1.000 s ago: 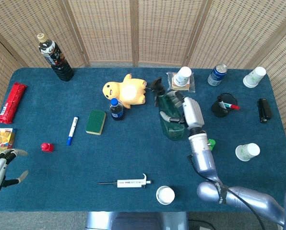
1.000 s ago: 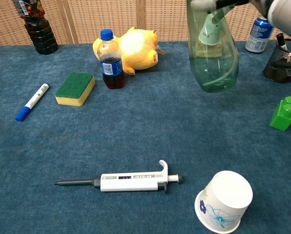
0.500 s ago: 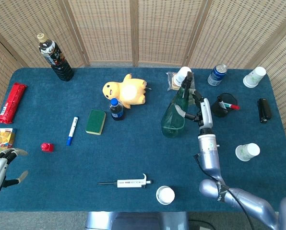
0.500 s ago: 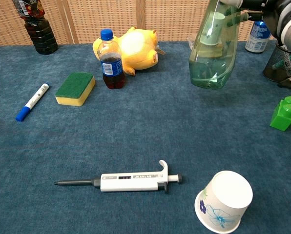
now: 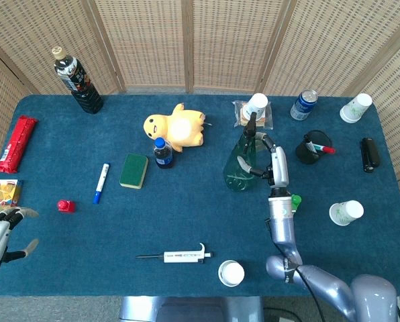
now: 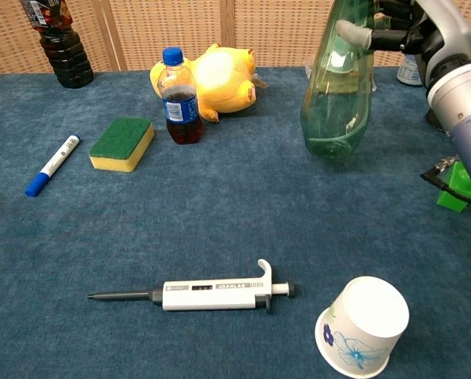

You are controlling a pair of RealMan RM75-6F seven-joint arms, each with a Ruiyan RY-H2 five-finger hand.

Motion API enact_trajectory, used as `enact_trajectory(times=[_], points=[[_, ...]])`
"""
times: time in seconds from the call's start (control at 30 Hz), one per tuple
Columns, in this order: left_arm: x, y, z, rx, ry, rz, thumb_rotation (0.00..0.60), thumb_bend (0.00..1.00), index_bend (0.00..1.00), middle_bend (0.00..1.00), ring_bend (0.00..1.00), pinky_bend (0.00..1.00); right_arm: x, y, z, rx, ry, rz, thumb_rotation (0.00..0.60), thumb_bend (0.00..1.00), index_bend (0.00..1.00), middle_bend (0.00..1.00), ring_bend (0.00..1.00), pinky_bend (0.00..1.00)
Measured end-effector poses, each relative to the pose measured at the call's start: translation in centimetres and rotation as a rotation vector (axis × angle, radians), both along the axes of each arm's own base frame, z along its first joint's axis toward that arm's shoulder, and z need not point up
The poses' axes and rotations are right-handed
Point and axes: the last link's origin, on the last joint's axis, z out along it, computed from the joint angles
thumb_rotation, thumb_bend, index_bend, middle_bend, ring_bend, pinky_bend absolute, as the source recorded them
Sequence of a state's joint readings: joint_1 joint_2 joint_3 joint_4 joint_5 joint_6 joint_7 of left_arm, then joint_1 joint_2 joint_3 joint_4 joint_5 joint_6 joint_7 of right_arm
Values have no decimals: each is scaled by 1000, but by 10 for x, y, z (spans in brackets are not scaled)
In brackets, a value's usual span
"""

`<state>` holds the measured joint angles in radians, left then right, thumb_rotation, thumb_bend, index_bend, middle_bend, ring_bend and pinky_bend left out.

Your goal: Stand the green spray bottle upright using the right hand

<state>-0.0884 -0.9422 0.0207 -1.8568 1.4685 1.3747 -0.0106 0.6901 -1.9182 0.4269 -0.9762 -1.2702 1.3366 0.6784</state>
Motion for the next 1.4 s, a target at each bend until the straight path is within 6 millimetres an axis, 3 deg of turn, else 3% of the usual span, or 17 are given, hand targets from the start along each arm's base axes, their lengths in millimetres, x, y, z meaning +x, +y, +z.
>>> enact_trajectory(times=[0.87, 1.4], points=[[12, 0, -2, -18, 8, -29, 600, 328, 315, 335, 258, 232, -40, 16, -25, -71, 66, -21, 600, 223, 662, 630, 491, 525], [12, -2, -4, -22, 1, -34, 600, 327, 315, 335, 258, 230, -40, 23, -19, -71, 110, 30, 600, 222, 624, 593, 450, 493]])
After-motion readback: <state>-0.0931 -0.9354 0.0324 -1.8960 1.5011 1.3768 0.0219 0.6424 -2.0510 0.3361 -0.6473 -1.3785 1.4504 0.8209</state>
